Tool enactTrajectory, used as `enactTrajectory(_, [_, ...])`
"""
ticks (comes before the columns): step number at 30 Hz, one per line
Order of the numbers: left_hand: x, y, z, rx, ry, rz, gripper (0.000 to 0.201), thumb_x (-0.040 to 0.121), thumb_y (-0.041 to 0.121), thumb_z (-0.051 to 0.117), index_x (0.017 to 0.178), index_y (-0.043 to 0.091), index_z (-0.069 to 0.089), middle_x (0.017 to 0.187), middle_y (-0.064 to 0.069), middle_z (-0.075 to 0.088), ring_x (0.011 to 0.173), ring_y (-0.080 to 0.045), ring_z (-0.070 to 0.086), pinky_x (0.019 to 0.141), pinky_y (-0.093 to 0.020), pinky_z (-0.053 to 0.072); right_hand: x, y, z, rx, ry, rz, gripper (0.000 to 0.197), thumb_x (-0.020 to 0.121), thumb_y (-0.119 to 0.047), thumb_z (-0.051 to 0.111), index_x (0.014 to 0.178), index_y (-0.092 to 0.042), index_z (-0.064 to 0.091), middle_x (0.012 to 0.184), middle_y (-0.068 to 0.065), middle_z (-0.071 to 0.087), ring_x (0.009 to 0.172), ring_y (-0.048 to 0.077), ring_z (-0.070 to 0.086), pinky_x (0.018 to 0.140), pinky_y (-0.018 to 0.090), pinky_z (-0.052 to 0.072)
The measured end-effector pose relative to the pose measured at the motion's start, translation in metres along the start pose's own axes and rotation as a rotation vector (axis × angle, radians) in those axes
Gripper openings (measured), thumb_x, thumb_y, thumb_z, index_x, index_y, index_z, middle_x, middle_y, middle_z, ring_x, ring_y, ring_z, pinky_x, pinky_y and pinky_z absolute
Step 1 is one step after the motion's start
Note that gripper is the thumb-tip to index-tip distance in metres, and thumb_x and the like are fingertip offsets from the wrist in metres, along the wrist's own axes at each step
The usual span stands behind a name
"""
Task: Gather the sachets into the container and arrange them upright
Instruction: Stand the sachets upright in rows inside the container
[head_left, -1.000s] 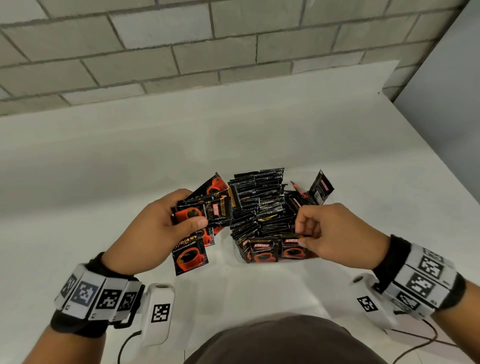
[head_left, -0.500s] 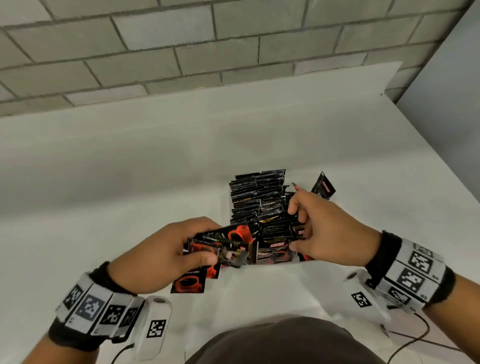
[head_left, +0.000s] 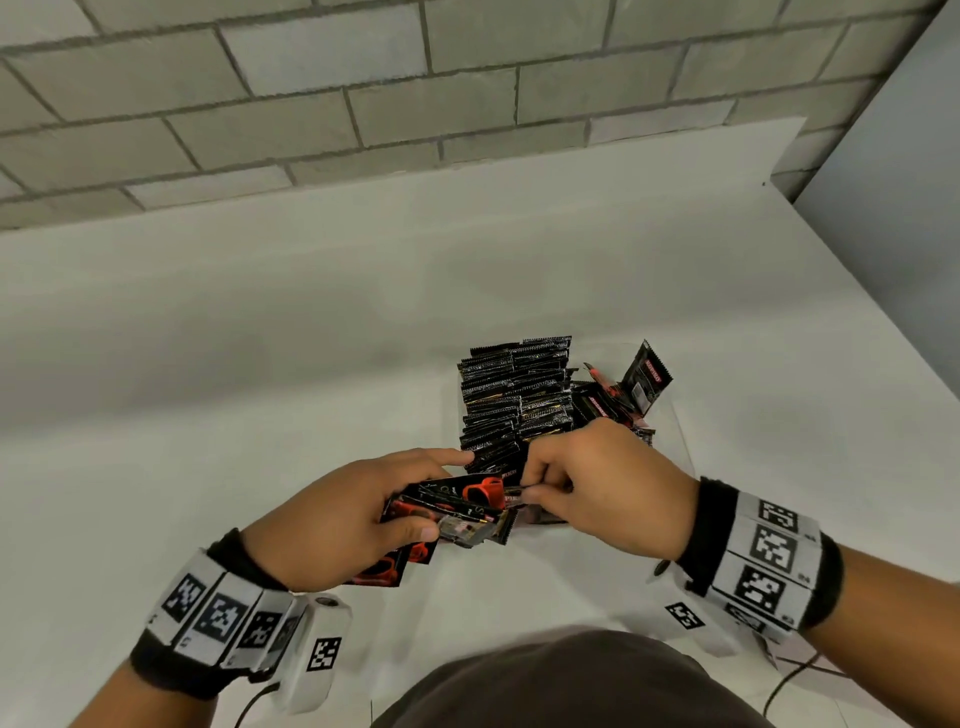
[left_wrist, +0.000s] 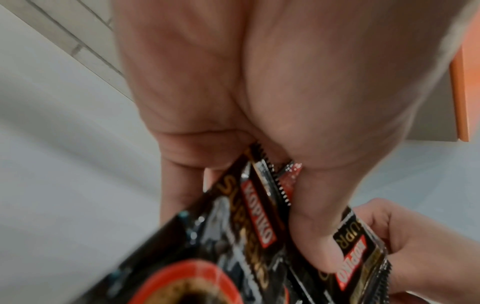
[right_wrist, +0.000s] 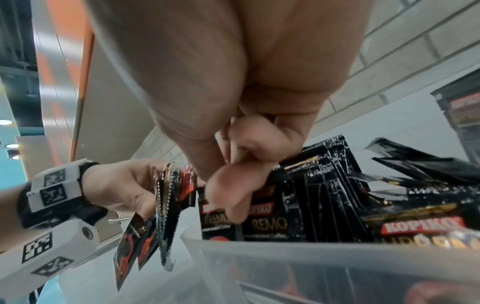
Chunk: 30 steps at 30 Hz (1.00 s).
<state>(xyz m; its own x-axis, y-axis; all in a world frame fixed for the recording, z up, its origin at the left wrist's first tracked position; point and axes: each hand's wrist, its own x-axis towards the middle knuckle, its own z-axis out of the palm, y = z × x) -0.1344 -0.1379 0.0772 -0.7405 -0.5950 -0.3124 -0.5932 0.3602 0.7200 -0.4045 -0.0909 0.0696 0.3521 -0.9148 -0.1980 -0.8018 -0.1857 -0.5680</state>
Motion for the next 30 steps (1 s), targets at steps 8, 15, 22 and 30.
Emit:
enactTrajectory(8, [-0.007,0.003,-0.01,-0.119,0.094,-0.038,0.049,0.096,0.026,0.069,0.139,0.043,0.054,0.14,0.03,0.056,0.127,0.002,0.056,0.107,-0.026,0.044,-0.01,-0.001,-0.014,0.254,-0.079,0.102,0.039,0.077,-0.039,0.086,0.095,-0.025,0.054,0.078,-0.004,0.075,0.047,0.002,0.059,0.054,0.02,0.047])
enactTrajectory(15, [-0.013,0.005,-0.035,-0.434,0.282,-0.142,0.024,0.089,0.034,0.079,0.11,0.032,0.069,0.105,-0.004,0.078,0.098,-0.024,0.075,0.093,-0.05,0.057,-0.008,0.051,-0.082,0.149,0.34,0.252,0.014,0.085,-0.028,0.078,0.083,-0.027,0.063,0.068,-0.007,0.071,0.057,0.011,0.065,0.064,0.025,0.054])
enactTrajectory(22, [0.003,0.003,-0.043,-0.499,0.42,-0.125,0.03,0.078,0.039,0.077,0.106,0.029,0.069,0.101,-0.005,0.078,0.095,-0.025,0.076,0.092,-0.05,0.057,0.024,0.065,-0.06,-0.321,0.0,0.211,0.045,0.086,-0.037,0.07,0.125,-0.016,0.062,0.118,0.002,0.063,0.105,0.022,0.059,0.092,0.035,0.051])
enactTrajectory(30, [0.014,0.011,-0.038,-0.591,0.442,-0.12,0.029,0.085,0.018,0.072,0.113,0.014,0.067,0.101,-0.008,0.078,0.093,-0.027,0.076,0.078,-0.03,0.062,0.023,0.062,-0.063,-0.312,-0.11,0.172,0.015,0.09,-0.022,0.062,0.101,-0.021,0.071,0.088,-0.008,0.069,0.084,0.011,0.063,0.081,0.033,0.053])
